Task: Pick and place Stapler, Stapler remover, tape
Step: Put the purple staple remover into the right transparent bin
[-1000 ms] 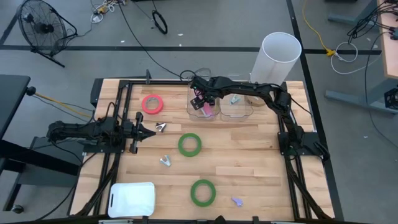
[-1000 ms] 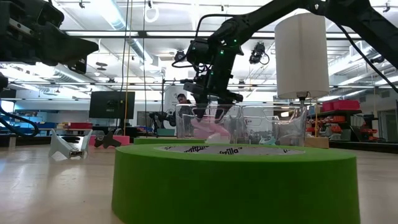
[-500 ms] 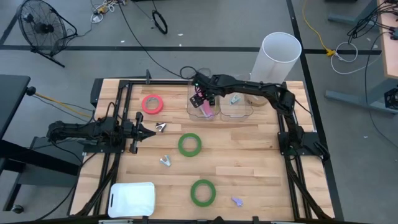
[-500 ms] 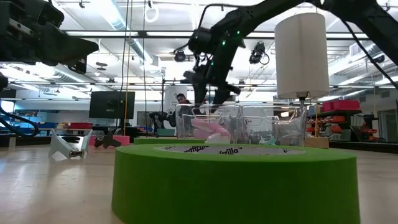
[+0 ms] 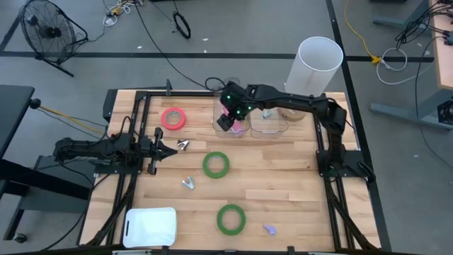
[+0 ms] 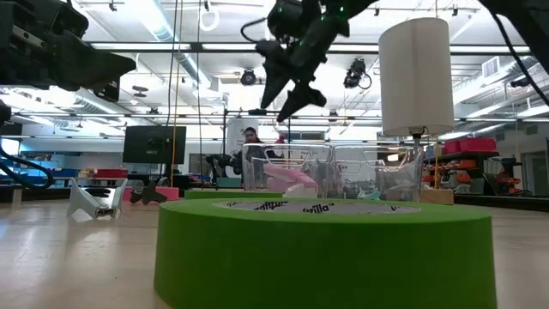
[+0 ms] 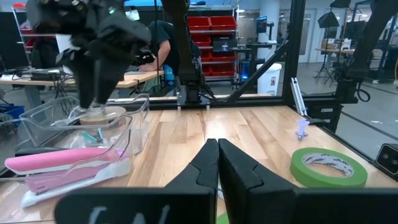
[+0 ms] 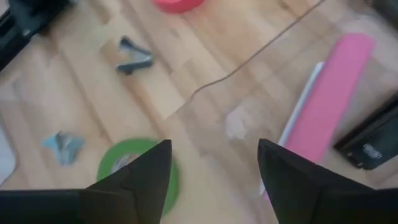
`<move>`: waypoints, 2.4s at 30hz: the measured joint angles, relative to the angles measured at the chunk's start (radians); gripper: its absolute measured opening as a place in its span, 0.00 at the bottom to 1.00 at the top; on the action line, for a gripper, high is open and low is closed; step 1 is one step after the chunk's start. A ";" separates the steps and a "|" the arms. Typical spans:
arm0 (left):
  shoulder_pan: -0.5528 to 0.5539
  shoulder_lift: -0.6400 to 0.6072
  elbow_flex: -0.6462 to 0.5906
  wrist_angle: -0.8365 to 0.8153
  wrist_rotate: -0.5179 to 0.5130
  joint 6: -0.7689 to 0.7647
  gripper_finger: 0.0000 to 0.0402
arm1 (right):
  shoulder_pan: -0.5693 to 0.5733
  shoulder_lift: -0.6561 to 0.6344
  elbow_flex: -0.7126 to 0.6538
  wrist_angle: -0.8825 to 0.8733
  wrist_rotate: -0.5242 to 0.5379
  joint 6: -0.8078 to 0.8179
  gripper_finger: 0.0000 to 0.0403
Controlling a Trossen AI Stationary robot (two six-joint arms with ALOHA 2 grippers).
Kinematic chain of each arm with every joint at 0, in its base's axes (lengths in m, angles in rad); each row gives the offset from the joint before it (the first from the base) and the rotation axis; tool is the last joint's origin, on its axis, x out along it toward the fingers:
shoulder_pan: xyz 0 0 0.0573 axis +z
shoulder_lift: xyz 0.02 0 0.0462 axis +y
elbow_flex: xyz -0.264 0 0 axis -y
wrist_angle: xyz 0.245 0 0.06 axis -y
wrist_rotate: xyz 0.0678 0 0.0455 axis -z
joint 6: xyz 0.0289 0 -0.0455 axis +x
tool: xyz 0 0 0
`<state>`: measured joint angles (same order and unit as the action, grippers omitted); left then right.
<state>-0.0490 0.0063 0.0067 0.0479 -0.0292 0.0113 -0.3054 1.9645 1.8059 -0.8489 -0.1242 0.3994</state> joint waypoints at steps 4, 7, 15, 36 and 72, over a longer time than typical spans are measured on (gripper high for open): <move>0.000 0.000 0.000 0.000 0.000 0.000 0.04 | 0.059 -0.028 0.001 -0.061 0.000 -0.032 0.58; 0.000 0.000 0.000 0.000 0.000 0.000 0.04 | 0.109 -0.038 0.001 -0.134 0.000 -0.044 0.58; 0.000 0.000 0.000 0.000 0.000 0.000 0.04 | 0.269 -0.053 0.001 -0.323 0.002 -0.041 0.58; 0.000 0.000 0.000 -0.002 0.000 -0.008 0.04 | 0.758 -0.069 0.001 -0.623 0.135 0.253 0.58; 0.000 0.000 0.000 -0.008 0.000 -0.026 0.04 | 1.158 -0.048 -0.374 -0.040 0.213 0.825 0.58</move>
<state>-0.0490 0.0067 0.0071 0.0399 -0.0292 -0.0147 0.8525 1.9167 1.4322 -0.8886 0.0891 1.2246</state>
